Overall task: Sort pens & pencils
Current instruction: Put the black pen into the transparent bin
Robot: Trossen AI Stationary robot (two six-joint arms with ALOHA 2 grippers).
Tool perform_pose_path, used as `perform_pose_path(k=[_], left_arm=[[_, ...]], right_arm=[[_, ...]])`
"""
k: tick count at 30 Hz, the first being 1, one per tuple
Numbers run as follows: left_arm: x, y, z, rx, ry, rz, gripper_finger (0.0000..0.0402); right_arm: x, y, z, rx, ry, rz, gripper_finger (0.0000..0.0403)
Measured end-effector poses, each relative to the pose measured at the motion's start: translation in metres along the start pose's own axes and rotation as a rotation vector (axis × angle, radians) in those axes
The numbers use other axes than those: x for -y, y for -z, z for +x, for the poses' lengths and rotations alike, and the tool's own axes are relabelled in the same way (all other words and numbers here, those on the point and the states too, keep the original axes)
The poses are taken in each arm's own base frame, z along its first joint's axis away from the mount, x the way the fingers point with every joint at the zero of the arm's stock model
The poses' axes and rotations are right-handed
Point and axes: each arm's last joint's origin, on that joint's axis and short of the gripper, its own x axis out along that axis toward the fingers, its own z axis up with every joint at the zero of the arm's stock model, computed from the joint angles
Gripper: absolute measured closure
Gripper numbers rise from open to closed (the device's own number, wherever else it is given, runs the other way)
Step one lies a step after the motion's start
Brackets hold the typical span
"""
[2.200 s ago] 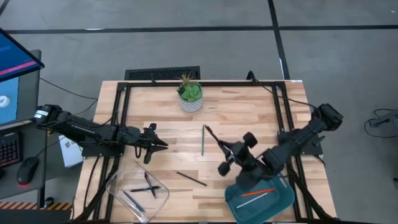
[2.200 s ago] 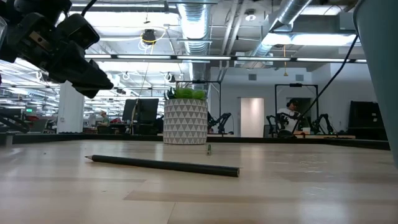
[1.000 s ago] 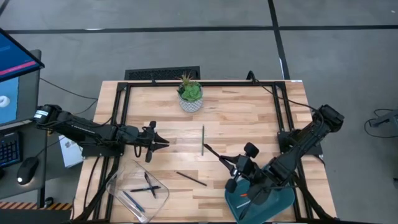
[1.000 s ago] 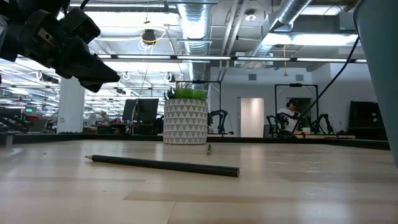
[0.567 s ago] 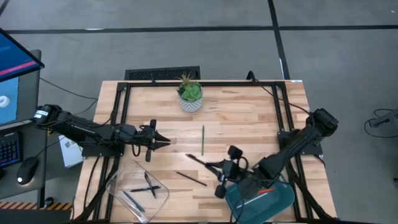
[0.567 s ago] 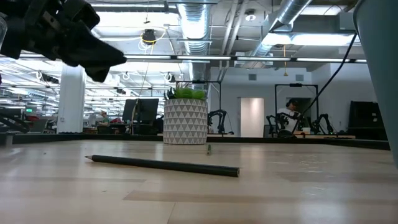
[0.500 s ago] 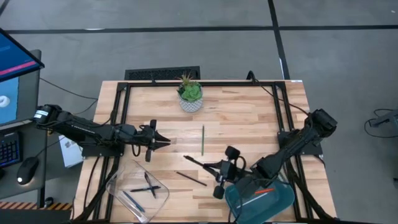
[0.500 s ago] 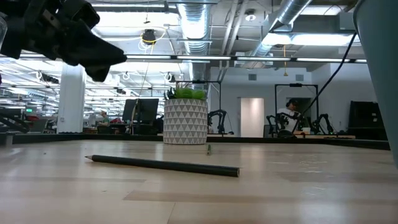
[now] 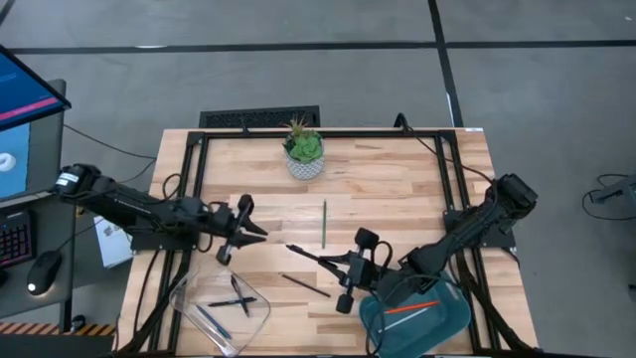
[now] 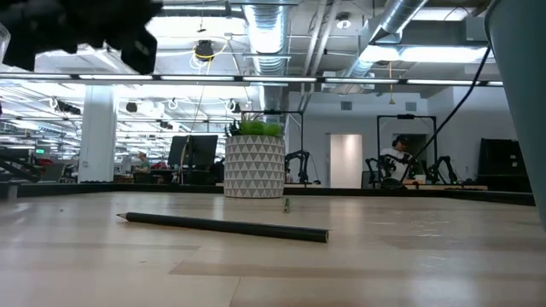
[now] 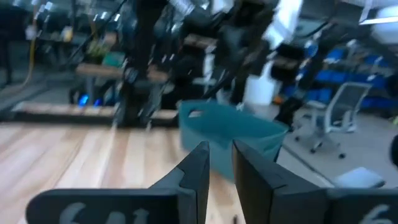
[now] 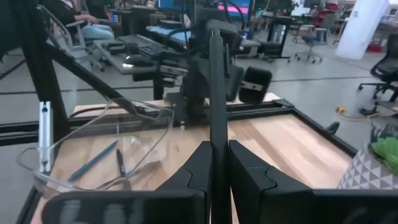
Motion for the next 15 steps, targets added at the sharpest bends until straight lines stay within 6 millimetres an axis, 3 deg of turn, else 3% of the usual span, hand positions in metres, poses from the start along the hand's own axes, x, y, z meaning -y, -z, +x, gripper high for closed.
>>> perform_pose_path(k=[8,15], left_arm=[[0.017,-0.009,-0.001,0.103,0.096,0.070,0.0341],[0.014,-0.006,0.004,0.118,-0.035,0.074,0.0322]], right_arm=[[0.011,0.000,0.012,-0.008,0.030,-0.028,0.0341],[0.016,-0.001,0.018,-0.013,0.034,-0.077,0.0341]])
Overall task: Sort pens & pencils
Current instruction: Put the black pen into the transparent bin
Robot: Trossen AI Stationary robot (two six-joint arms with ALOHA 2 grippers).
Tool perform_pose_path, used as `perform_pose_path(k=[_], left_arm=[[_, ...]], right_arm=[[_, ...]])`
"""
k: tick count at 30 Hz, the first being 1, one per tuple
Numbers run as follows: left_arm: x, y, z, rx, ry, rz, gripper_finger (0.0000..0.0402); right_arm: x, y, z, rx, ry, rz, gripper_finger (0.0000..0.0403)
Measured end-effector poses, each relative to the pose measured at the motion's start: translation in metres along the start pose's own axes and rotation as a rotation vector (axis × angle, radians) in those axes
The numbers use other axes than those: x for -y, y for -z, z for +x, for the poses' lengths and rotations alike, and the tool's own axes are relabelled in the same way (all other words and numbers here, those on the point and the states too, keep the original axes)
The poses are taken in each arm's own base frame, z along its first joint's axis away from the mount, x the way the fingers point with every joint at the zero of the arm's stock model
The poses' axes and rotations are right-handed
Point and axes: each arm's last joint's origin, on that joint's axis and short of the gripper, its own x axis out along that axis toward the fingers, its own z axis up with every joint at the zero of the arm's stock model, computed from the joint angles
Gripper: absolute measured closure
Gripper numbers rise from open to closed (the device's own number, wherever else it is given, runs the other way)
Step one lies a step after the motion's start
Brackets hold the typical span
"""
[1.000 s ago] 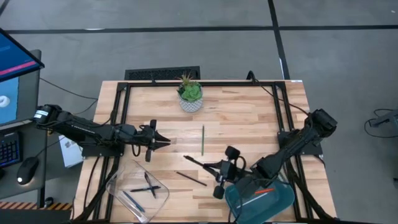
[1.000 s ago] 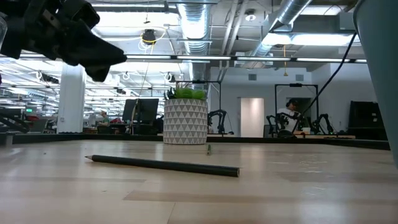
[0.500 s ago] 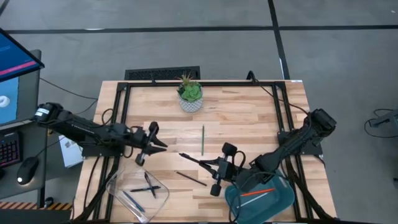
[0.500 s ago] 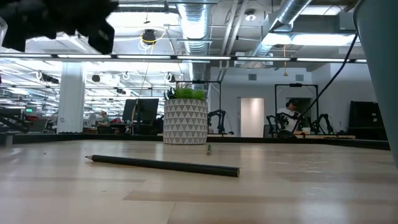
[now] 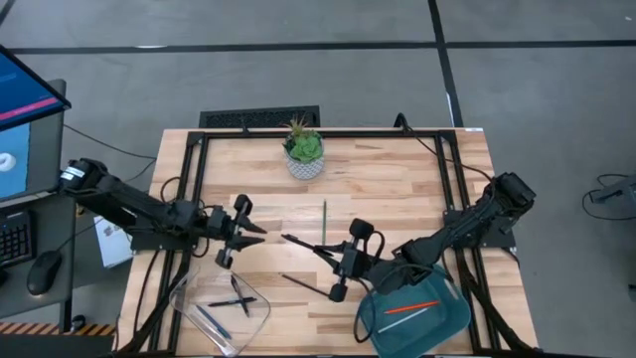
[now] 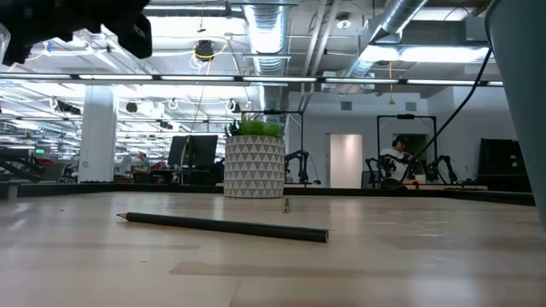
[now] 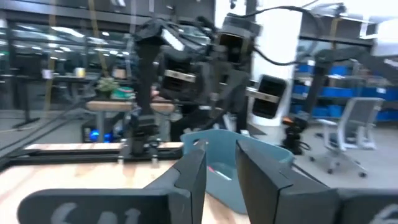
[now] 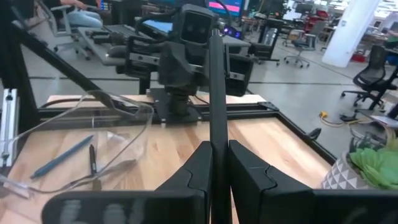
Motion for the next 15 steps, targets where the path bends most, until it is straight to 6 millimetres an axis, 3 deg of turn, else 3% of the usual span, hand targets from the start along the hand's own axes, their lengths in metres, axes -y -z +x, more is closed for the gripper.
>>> perform_pose_path(k=[15], left_arm=[[0.002,0.012,0.059,-0.071,-0.017,0.100,0.0300]], right_arm=[[0.010,0.000,0.012,-0.004,0.000,-0.060,0.0341]])
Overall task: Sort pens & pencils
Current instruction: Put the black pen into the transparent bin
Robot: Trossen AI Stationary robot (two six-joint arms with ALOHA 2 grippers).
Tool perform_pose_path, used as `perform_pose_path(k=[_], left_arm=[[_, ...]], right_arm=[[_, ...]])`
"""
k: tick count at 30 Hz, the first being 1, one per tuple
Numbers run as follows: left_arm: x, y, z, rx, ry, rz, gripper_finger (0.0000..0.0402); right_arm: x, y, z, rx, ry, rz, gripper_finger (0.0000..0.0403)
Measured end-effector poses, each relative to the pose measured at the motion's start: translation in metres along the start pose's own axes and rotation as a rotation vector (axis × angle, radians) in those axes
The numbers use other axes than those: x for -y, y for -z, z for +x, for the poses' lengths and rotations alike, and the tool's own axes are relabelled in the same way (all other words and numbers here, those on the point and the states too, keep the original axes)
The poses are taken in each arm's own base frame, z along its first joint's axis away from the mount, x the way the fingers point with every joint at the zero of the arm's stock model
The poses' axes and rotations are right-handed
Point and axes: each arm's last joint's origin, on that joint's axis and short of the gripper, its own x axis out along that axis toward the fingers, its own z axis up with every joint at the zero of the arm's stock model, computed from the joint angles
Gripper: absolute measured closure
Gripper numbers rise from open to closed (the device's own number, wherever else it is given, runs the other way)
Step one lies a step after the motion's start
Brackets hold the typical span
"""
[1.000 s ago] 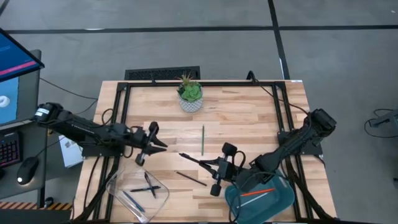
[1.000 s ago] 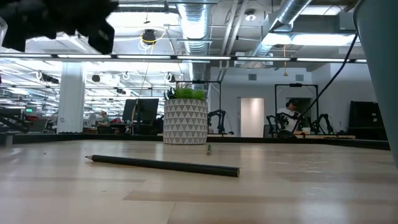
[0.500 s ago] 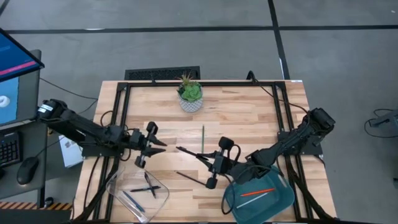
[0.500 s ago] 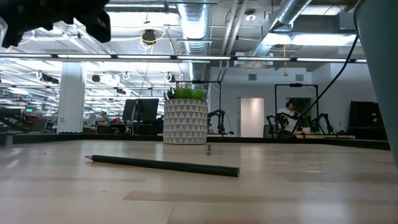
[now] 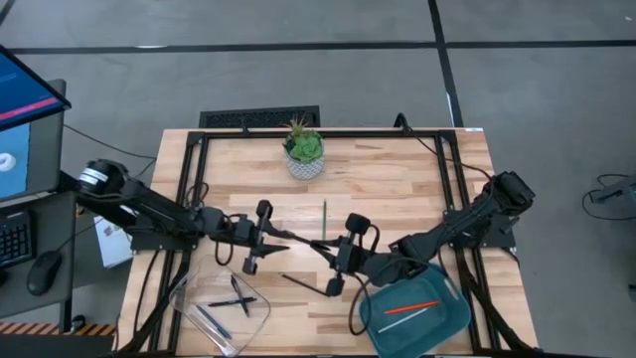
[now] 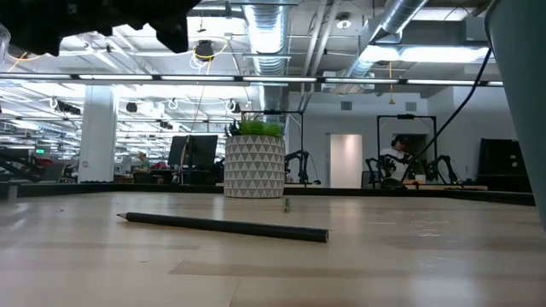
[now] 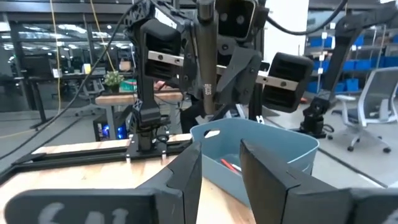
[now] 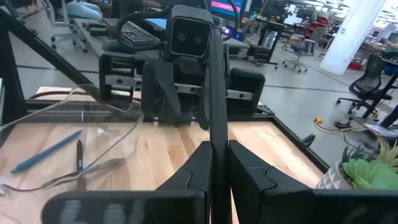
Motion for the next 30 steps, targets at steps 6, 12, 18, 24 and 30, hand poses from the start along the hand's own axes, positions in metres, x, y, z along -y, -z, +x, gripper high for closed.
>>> perform_pose_path(k=[6,12,18,24,30], left_arm=[[0.001,-0.002,0.006,0.003,0.000,0.011,0.0300],[0.001,-0.006,0.009,0.020,-0.001,0.041,0.0300],[0.001,-0.007,0.009,0.024,-0.002,0.065,0.0300],[0.000,-0.010,0.009,0.054,-0.006,0.092,0.0300],[0.000,-0.013,0.009,0.091,-0.011,0.103,0.0300]], right_arm=[[-0.003,0.000,-0.003,0.002,-0.012,-0.009,0.0341],[0.000,0.009,0.000,0.018,-0.006,0.020,0.0341],[0.004,0.010,0.006,0.031,-0.051,0.040,0.0341],[0.007,0.009,0.009,0.038,-0.065,0.050,0.0341],[0.007,0.009,0.009,0.039,-0.068,0.057,0.0341]])
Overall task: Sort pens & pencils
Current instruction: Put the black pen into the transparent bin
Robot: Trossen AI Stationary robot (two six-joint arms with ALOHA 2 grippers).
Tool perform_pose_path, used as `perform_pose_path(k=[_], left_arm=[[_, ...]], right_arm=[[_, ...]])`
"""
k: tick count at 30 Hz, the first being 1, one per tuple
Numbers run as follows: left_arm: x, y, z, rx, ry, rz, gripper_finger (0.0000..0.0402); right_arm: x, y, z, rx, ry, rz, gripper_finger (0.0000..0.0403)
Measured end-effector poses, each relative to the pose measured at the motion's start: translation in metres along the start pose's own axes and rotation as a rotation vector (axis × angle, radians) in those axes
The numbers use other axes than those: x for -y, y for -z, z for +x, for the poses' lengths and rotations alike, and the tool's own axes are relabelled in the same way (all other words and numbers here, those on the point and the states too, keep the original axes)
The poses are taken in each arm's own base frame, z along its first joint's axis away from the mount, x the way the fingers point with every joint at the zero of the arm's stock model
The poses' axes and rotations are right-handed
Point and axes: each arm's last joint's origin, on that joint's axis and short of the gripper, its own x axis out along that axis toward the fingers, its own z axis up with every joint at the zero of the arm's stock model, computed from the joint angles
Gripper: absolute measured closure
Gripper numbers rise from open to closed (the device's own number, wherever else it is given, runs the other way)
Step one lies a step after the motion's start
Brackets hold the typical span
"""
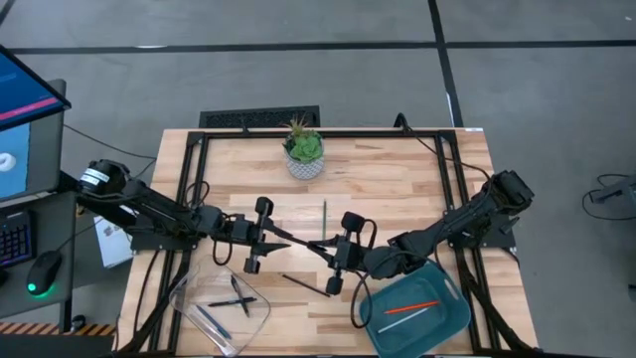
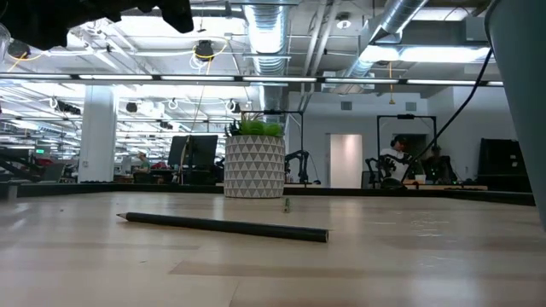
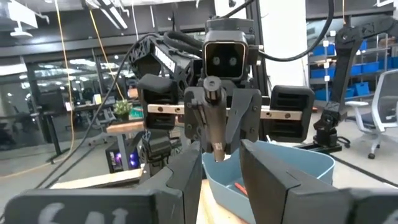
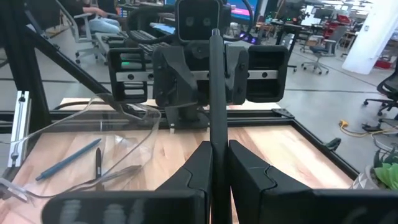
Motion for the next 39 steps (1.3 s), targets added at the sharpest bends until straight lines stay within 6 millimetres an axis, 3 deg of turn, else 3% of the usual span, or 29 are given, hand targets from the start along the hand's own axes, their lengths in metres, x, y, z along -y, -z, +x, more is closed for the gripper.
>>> perform_pose_path(k=[24,39], left_arm=[[-0.008,-0.012,0.013,0.030,0.025,0.005,0.0300],[-0.007,-0.009,0.013,0.003,0.067,0.012,0.0301]], right_arm=[[0.000,0.000,0.000,0.000,-0.002,0.011,0.0341],[0.000,0.000,0.000,0.000,-0.003,0.010,0.0341]])
